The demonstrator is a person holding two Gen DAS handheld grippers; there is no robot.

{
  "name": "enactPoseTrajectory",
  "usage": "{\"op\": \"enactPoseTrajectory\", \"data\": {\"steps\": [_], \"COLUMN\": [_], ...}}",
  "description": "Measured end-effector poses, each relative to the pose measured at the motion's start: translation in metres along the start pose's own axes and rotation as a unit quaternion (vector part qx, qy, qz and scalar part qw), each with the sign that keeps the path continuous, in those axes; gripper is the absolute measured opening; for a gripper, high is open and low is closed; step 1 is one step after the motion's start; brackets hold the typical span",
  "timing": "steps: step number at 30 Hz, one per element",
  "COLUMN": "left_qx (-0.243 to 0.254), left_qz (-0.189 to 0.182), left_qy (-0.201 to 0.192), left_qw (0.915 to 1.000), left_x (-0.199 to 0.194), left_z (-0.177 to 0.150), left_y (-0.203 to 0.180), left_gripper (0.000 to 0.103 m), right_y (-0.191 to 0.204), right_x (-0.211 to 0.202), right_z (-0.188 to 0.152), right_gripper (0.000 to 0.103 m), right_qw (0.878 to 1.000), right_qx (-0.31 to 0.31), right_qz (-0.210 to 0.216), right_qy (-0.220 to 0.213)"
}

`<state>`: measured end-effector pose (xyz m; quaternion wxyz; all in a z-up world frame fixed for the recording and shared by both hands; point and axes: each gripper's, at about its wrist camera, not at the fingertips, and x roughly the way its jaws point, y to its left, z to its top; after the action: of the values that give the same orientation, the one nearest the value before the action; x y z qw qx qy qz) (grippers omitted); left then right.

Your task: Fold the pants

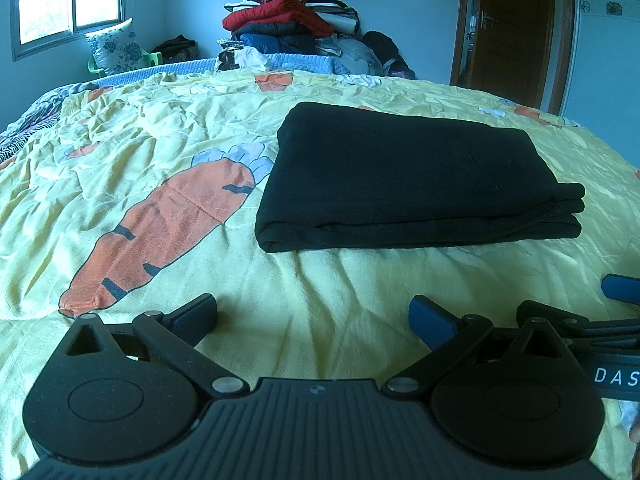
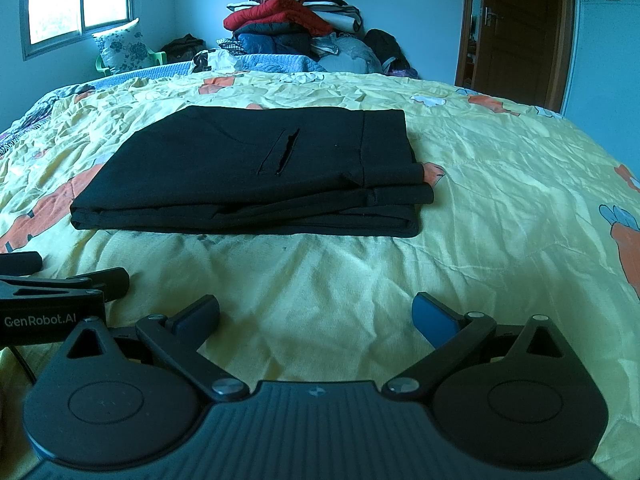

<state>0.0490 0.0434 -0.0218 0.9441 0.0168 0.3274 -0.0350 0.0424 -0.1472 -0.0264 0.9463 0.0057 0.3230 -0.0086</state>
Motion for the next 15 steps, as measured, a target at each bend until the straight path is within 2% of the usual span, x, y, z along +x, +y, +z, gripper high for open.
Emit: {"op": "enactPoseTrajectory", "data": {"steps": [15], "left_qx": [0.004], "left_qz": [-0.006], "left_qy": [0.0], "left_qw": [1.0], "left_x": [-0.0002], "left_z": [-0.0008], "left_y": [0.0007], "left_gripper": [0.103], "right_y": [0.0009], "right_x": [-0.0001], "right_z": [-0.0002], "right_gripper": [0.103], "right_qw": [1.0], "right_qx": [-0.003], "right_qz": [-0.001], "right_qy": [0.0]}}
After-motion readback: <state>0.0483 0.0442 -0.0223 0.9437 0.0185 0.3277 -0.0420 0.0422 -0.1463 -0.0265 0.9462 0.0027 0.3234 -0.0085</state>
